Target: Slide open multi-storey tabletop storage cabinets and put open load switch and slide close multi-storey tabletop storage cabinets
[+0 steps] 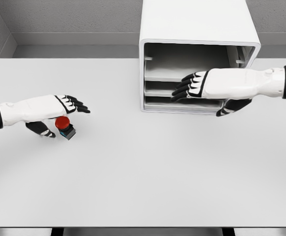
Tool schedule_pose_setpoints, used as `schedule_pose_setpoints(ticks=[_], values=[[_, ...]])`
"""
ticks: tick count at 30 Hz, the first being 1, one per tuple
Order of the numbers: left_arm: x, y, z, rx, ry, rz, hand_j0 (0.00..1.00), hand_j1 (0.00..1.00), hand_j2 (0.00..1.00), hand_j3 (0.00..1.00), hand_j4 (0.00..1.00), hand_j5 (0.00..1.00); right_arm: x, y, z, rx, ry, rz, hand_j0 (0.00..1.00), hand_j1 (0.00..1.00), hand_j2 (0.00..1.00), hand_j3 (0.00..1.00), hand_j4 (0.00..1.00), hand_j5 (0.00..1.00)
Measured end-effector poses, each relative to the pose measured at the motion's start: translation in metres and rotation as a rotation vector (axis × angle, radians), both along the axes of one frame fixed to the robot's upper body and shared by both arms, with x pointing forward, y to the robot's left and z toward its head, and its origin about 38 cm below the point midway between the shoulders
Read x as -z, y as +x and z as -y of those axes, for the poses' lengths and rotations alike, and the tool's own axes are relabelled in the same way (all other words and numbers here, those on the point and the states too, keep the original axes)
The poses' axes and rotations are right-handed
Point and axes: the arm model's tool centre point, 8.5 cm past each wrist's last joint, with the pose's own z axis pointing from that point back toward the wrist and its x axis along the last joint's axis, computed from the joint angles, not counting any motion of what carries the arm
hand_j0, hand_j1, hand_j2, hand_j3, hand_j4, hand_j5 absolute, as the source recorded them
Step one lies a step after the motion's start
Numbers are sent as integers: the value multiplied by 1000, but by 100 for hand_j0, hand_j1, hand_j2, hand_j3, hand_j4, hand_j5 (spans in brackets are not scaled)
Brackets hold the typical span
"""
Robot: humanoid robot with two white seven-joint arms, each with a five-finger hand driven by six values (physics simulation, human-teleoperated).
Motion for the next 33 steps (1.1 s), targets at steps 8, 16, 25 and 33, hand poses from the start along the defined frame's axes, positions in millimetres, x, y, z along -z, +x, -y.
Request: schedule_pose_setpoints(ticks=[8, 16, 25, 33], values=[[10, 4, -7, -32, -2, -22, 96, 96, 96, 96, 96, 96, 5, 7, -18, 13, 34, -27, 100, 100, 100, 100, 100, 100], [17, 2, 0, -17, -6, -40, 88, 88, 88, 88, 88, 88, 9, 24, -14, 189, 33, -88, 100, 100, 100, 100, 100, 100], [19, 1, -2, -22, -9, -50, 58, 58, 58, 58, 58, 58, 16, 37, -7, 306, 32, -135, 100, 100, 100, 100, 100, 100], [20, 0, -2, -19, -9, -57, 40, 40, 40, 40, 40, 40, 22, 50, 7, 375, 20, -152, 100, 100, 100, 100, 100, 100]])
